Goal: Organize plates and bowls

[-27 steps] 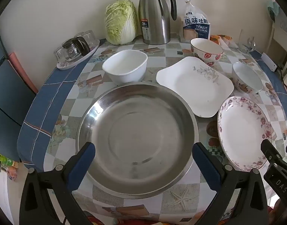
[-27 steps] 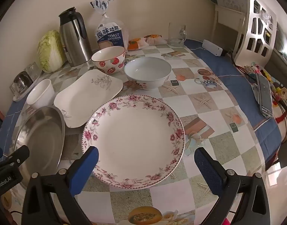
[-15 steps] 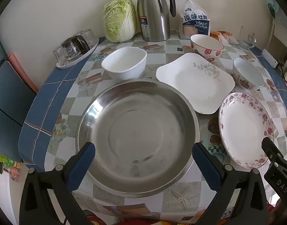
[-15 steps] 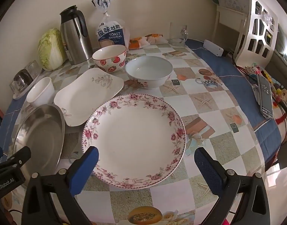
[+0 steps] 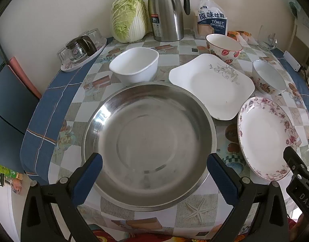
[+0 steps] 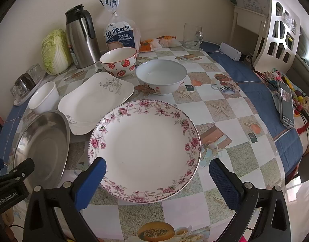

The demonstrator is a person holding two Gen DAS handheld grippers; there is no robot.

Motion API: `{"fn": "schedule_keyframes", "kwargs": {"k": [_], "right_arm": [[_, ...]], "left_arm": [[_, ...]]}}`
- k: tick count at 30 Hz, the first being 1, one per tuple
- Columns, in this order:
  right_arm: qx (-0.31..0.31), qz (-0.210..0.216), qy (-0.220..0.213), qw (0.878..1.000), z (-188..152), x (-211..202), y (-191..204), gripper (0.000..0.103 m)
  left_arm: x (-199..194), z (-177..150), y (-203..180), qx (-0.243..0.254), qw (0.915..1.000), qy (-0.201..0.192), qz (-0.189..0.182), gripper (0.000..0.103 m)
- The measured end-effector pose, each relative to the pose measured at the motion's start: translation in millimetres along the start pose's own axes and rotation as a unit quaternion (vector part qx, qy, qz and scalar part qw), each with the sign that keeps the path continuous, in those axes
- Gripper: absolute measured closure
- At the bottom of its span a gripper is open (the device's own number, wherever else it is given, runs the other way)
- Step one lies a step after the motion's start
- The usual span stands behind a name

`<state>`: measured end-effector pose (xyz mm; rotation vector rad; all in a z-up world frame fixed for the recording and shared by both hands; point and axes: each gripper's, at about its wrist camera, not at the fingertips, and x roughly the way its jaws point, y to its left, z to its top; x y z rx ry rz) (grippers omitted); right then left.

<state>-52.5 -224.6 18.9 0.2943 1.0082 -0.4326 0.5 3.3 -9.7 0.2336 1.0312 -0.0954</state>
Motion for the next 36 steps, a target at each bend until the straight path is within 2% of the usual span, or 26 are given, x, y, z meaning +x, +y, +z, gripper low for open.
{"fn": "schedule_keyframes", "kwargs": {"k": [36], "right_arm": [[-0.003,-0.002,0.003,1.000,0.3,0.1,1.2,0.000]], "left_arm": [[5.4,0.9,-1.1,-0.005,0.9998,0.018,0.006,0.000]]}}
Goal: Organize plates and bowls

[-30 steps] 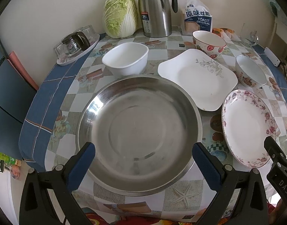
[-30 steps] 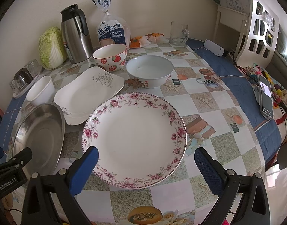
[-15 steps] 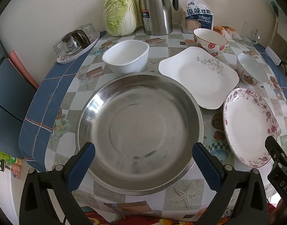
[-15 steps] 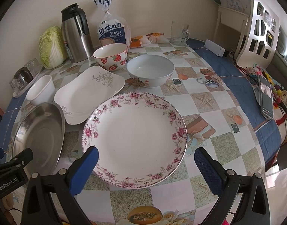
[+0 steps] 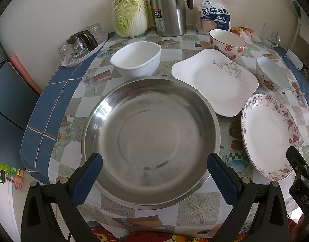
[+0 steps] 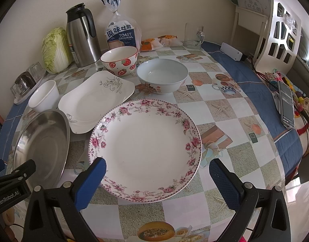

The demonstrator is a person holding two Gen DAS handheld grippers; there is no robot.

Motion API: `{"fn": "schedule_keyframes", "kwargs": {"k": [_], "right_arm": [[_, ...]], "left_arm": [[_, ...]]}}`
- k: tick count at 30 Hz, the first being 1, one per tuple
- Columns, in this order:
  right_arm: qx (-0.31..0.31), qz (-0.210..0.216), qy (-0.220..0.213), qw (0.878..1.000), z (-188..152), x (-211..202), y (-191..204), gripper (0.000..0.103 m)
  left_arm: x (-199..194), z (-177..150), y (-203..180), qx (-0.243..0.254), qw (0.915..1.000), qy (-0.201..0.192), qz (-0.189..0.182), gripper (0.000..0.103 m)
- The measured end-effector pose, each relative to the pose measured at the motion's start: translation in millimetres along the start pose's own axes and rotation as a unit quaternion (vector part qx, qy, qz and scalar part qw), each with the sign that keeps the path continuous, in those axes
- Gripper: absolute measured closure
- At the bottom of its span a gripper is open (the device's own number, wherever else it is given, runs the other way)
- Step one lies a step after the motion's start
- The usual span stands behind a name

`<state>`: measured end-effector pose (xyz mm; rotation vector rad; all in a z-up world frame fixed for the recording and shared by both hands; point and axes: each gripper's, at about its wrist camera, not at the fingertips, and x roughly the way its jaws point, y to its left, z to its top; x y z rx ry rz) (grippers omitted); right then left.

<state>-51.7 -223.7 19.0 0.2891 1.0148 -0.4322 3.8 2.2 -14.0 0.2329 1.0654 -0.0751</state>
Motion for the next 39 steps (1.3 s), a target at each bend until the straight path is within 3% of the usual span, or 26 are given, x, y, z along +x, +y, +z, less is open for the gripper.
{"fn": "schedule_keyframes", "kwargs": {"k": [28,33,39], "right_arm": [[-0.003,0.000,0.001,1.000,-0.3,1.2,2.0,0.000],[-0.007,0.009,0.001,1.000,1.5,5.1,8.3,0.000],[-0.012,0.073,0.016,0.997,6.4,15.7,32.7,0.000]], "left_arm": [[3.1,-1.9,6.4,-0.011,0.9999,0.002,-0.005,0.000],[6.4,2.3,30.1,-0.062,0.9976,0.002,-0.030,0.000],[21.4,4.3,76.3,-0.146,0.9884,-0.007,-0.043,0.000]]}}
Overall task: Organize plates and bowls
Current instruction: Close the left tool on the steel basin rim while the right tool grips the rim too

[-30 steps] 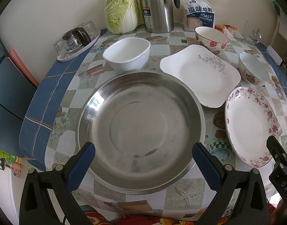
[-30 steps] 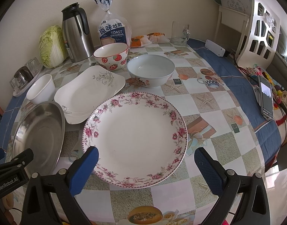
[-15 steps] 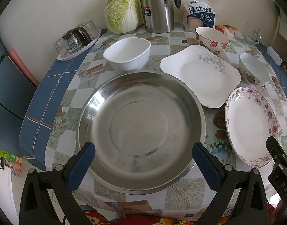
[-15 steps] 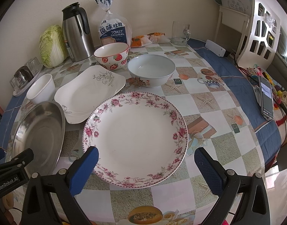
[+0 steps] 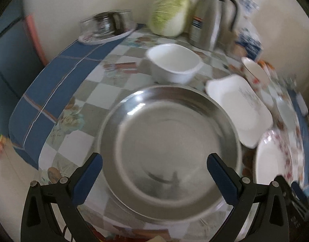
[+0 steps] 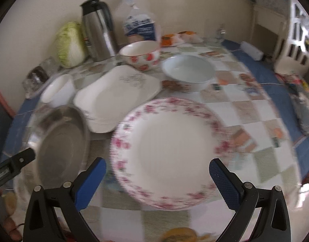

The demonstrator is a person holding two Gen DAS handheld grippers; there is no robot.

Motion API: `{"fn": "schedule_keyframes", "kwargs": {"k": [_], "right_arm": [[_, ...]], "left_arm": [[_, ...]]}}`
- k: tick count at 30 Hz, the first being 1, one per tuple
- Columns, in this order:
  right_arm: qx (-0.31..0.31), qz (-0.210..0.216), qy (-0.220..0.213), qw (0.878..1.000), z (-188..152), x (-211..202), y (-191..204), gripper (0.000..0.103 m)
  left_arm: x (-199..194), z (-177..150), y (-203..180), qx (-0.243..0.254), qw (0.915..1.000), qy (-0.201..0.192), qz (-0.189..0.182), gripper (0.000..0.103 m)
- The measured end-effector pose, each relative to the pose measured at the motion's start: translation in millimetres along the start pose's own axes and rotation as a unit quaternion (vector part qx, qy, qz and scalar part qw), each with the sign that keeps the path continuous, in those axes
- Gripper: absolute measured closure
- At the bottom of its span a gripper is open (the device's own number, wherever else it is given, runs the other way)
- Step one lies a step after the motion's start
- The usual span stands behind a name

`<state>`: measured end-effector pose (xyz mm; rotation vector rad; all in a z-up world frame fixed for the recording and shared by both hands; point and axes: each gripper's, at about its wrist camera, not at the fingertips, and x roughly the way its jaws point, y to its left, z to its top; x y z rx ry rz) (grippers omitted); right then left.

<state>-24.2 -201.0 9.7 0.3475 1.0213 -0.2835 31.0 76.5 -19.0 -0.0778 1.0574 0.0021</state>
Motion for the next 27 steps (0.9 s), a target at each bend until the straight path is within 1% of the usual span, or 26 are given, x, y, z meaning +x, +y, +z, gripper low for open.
{"fn": "schedule_keyframes", "kwargs": {"k": [2,3,5,7,9,10,12,14,16,17,18,20,21,23,24,26,27], "right_arm": [[0.003,0.030,0.002,1.000,1.5,2.3,7.0,0.000],[0.002,0.045,0.002,0.999,1.7,3.6,11.6,0.000],[-0.010,0.065,-0.001,0.998,0.9,4.7,22.3,0.000],[-0.028,0.077,-0.002,0.997,0.2,5.7,33.6,0.000],[-0.046,0.088,-0.002,0.995,-0.3,7.0,45.0,0.001],[-0.055,0.096,-0.003,0.994,-1.6,7.2,50.4,0.002],[-0.065,0.111,0.001,0.992,-3.8,10.7,58.5,0.010],[-0.071,0.125,0.012,0.990,-6.7,16.2,64.9,0.021],[-0.078,0.134,0.026,0.988,-9.9,22.9,71.1,0.026],[-0.081,0.136,0.031,0.987,-8.3,27.0,72.7,0.031],[-0.085,0.139,0.037,0.986,-8.6,30.3,74.7,0.035],[-0.090,0.149,0.048,0.984,-9.4,38.1,80.1,0.049],[-0.090,0.152,0.051,0.983,-9.6,40.8,82.0,0.051],[-0.088,0.157,0.058,0.982,-10.0,46.2,85.8,0.062],[-0.087,0.157,0.061,0.982,-10.2,48.6,87.1,0.064],[-0.082,0.152,0.065,0.983,-10.4,53.4,88.3,0.067],[-0.080,0.152,0.069,0.983,-9.9,54.4,87.1,0.069]], "left_arm": [[0.7,2.6,12.5,-0.024,0.9996,-0.013,-0.010,0.000],[-0.1,4.1,19.6,-0.037,0.9987,-0.028,-0.020,0.000],[-1.8,6.5,27.8,-0.050,0.9969,-0.054,-0.028,0.000],[-2.3,9.5,34.3,-0.057,0.9954,-0.073,-0.028,0.000],[2.1,11.9,38.2,-0.055,0.9958,-0.069,-0.024,0.000],[5.7,12.9,39.3,-0.053,0.9964,-0.063,-0.024,0.000],[11.7,13.7,41.5,-0.046,0.9972,-0.053,-0.027,0.000],[15.7,14.4,44.0,-0.040,0.9973,-0.051,-0.034,0.000],[18.6,14.9,46.5,-0.036,0.9979,-0.045,-0.029,0.000],[20.6,15.4,48.5,-0.035,0.9983,-0.040,-0.023,0.000],[23.1,16.5,52.1,-0.040,0.9984,-0.035,-0.019,0.000],[30.1,18.5,62.2,-0.057,0.9978,-0.024,-0.022,0.000],[33.9,19.3,67.3,-0.064,0.9974,-0.019,-0.025,0.000],[42.2,20.0,75.2,-0.069,0.9974,-0.010,-0.016,0.000],[45.3,19.6,76.9,-0.069,0.9975,-0.007,-0.014,0.003],[54.7,18.9,80.7,-0.072,0.9973,0.006,-0.015,0.012],[58.7,18.1,81.8,-0.073,0.9972,0.012,-0.015,0.014]]}}
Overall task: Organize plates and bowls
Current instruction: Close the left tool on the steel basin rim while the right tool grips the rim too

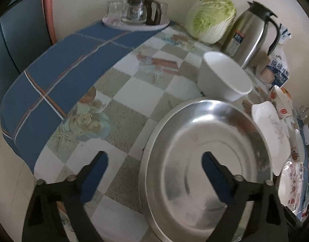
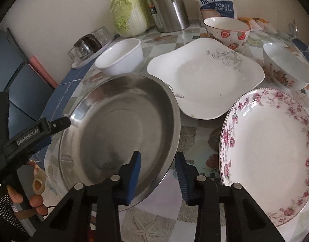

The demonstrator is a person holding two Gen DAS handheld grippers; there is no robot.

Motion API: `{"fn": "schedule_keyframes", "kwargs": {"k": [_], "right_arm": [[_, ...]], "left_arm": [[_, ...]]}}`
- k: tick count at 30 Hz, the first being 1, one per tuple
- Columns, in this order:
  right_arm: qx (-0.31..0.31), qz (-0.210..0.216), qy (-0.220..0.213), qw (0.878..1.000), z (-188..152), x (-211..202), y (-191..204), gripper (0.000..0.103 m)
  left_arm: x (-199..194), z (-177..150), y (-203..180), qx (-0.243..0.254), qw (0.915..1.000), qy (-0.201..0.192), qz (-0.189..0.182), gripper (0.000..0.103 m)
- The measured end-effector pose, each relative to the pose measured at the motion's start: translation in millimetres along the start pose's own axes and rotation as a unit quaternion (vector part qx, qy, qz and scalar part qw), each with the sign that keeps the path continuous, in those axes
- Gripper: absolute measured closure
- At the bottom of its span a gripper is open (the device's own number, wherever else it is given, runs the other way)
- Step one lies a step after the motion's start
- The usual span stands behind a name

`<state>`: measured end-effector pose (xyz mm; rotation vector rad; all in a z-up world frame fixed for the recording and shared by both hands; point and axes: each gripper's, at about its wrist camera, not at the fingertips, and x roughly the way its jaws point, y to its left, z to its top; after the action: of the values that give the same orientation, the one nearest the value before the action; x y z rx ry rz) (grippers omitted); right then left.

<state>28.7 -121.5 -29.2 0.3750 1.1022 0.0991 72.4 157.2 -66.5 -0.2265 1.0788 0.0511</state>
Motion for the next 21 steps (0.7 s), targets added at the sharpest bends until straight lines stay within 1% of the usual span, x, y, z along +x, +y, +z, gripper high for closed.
{"fn": "schedule_keyframes", "kwargs": {"k": [2,5,8,13,15,16,17,18,19,21], "right_arm": [[0.006,0.000,0.009,1.000,1.1,5.2,-1.1,0.074],[0.011,-0.003,0.019,1.000,1.3,11.8,-2.1,0.079],[0.014,-0.005,0.022,1.000,3.0,17.6,-3.8,0.081],[0.017,-0.004,0.034,0.999,4.7,27.2,-6.0,0.082],[0.011,-0.006,0.034,0.999,6.7,28.9,-4.2,0.081],[0.007,-0.006,0.034,0.999,6.6,28.7,-3.8,0.081],[0.006,-0.005,0.035,0.999,7.4,29.0,-2.5,0.081],[0.006,-0.002,0.037,0.999,7.2,29.0,-2.4,0.081],[0.005,-0.004,0.039,0.999,6.9,28.8,-2.5,0.081],[0.004,-0.004,0.041,0.999,7.1,27.6,-3.3,0.081]], "left_arm": [[8.5,-0.7,1.9,0.000,0.9999,0.012,-0.004,0.027],[18.6,-1.7,2.5,0.003,0.9997,0.023,-0.004,0.038],[22.6,-2.6,2.7,0.004,0.9997,0.022,-0.007,0.040],[27.0,0.2,-5.1,0.026,0.9996,0.011,0.006,0.041],[26.7,0.1,-9.0,0.038,0.9992,0.008,0.005,0.054],[25.6,-0.4,-9.9,0.040,0.9992,0.009,0.001,0.063],[25.1,0.3,-8.8,0.037,0.9993,0.010,0.003,0.064],[24.6,0.5,-6.4,0.030,0.9995,0.011,0.003,0.068],[24.2,1.2,-3.1,0.021,0.9997,0.011,0.001,0.075],[20.7,0.0,3.7,0.006,0.9998,0.014,-0.008,0.077]]}}
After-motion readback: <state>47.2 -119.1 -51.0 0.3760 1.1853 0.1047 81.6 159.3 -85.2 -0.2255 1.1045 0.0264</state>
